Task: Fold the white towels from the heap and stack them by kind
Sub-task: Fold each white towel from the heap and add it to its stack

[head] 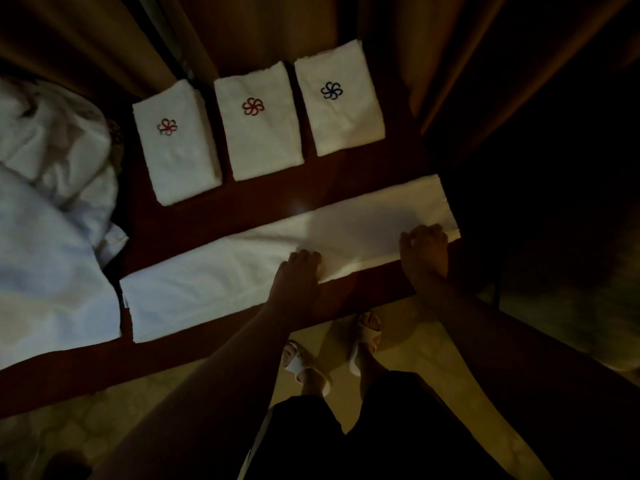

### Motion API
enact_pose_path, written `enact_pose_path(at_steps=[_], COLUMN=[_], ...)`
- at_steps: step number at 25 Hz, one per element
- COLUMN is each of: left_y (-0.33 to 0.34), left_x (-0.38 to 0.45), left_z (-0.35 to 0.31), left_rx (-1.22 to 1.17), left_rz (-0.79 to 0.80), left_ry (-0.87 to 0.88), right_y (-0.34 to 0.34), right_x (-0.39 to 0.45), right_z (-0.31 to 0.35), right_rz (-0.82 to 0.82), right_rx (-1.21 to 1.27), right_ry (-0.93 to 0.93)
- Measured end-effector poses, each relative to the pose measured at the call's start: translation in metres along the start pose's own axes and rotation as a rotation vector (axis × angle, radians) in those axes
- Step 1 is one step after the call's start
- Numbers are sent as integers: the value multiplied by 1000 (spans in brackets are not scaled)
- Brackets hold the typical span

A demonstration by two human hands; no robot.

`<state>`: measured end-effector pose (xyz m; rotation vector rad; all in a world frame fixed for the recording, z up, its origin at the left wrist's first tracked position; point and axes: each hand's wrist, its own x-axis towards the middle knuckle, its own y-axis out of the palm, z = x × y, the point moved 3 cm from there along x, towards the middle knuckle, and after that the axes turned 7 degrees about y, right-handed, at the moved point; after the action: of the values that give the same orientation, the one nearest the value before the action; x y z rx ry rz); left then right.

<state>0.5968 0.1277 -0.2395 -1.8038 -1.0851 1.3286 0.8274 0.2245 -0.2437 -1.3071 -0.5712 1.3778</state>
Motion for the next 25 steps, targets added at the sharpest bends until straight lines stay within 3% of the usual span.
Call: enact_pose_path(at_steps=[2,5,8,10,18,25], left_y=[2,3,1,-1,-1,-7], left_x=[1,2,2,1,-2,-7], left_z=[2,5,8,9,16,16], left_rx=[32,56,46,-8,21,62], left_rz=[-14,-35,-28,-35,-74,-112], left_ry=[-20,-32,-26,-17,-63,-74], right_y=[-6,-7,8,20,29,34], right_x=[1,-3,-14,-20,-15,-17], right_z=[3,21,45,54,56,55], right_rz=[-115,-186,16,158,207,125], right_rx=[-94,-159,-91,-88,-145,-182], right_ry=[34,-142,-407,-482,-489,-481])
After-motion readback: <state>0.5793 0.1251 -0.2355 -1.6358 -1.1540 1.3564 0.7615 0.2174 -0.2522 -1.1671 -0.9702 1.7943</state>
